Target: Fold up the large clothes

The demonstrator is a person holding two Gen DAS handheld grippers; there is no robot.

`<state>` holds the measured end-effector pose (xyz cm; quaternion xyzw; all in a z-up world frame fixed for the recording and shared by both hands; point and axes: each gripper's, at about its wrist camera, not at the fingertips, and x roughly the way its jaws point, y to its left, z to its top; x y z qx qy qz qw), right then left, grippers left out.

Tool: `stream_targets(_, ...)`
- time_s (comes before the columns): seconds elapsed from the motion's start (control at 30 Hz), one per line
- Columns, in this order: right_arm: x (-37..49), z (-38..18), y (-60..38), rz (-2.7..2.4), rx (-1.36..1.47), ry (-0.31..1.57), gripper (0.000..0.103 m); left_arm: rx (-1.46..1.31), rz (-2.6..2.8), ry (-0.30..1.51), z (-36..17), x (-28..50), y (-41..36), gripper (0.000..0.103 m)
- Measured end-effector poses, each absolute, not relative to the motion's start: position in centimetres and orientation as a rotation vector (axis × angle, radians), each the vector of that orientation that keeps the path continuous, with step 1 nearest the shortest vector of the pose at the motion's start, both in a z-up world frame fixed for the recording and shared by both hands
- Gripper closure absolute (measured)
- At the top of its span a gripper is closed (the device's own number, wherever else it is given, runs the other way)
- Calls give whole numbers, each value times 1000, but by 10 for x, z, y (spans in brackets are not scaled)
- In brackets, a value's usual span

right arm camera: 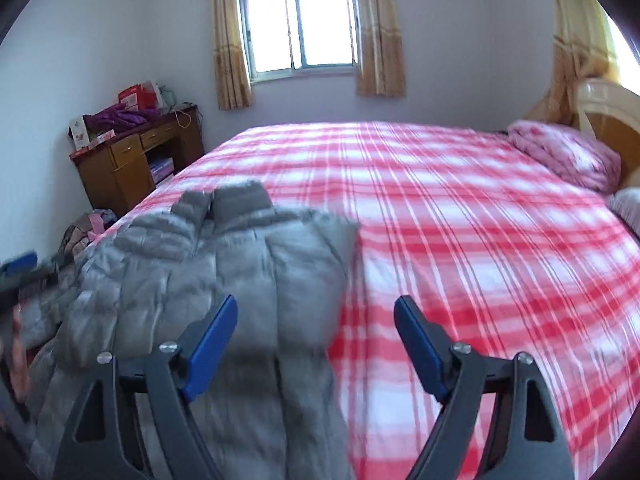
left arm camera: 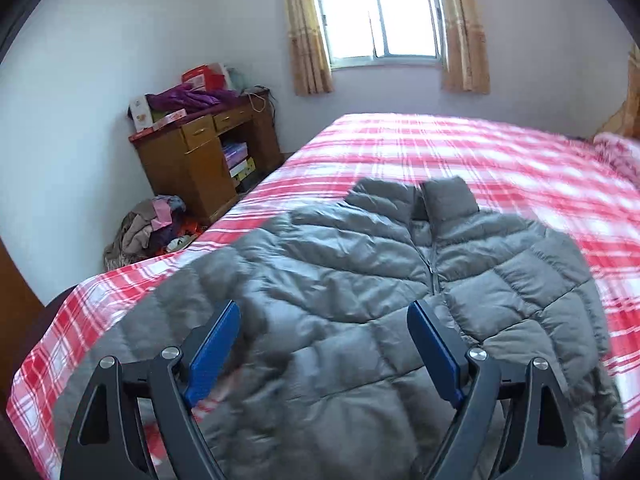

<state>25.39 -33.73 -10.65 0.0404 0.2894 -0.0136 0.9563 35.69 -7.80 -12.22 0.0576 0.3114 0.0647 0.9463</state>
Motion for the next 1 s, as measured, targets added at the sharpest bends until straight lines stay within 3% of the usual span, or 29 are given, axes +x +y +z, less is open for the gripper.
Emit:
stream_targets(0.3, 347, -175, -289, 56, -15, 693, 20, 184, 173, 813, -211, 416, -80, 17)
stream_targets(0.57, 362, -212, -290, 47, -7, 819, 19, 142, 180, 861, -224, 431, -75, 3)
stream_targets(1.0, 368, -223, -287, 20, -43, 882, 15, 144, 199, 866, -229, 441, -77, 1)
